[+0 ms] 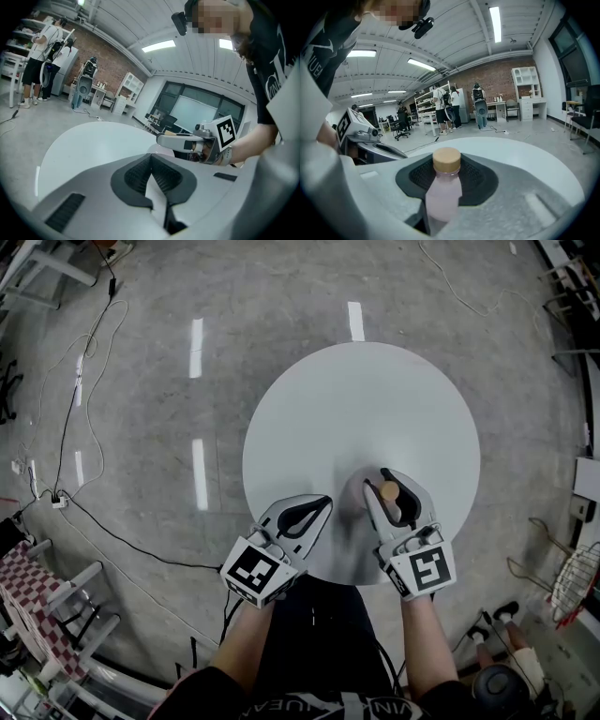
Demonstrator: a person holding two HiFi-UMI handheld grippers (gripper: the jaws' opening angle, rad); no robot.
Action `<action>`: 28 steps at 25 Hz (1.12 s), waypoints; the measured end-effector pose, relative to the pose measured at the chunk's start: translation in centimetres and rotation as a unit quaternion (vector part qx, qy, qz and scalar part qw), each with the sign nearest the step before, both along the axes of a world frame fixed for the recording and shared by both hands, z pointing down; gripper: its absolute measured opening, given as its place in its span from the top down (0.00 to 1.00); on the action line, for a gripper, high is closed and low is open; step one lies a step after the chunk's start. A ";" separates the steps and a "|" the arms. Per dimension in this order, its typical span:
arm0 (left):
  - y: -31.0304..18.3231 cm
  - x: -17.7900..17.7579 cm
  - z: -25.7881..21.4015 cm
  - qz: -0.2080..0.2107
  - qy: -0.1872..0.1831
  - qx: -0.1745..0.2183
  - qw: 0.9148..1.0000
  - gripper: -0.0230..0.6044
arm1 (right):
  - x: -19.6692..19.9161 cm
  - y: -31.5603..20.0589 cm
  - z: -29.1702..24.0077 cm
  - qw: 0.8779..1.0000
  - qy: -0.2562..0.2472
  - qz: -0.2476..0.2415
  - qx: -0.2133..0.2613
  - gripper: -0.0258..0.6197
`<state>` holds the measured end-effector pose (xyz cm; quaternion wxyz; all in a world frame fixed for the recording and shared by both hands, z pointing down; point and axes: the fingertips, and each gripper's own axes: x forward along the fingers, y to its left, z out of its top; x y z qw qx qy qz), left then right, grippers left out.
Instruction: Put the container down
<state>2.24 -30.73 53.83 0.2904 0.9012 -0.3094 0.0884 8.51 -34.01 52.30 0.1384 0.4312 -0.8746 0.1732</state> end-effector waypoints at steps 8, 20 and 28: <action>0.0 -0.5 0.2 -0.005 -0.004 0.001 1.000 0.94 | -0.5 0.2 -0.1 1.000 0.015 -0.012 0.018 0.76; 0.1 -0.4 0.3 -0.009 -0.002 0.002 1.000 0.94 | -0.9 0.8 0.2 0.998 0.051 -0.030 0.030 0.76; 0.4 -0.3 0.6 -0.011 0.002 -0.002 1.000 0.94 | -1.2 1.2 0.6 0.996 0.073 -0.040 0.040 0.76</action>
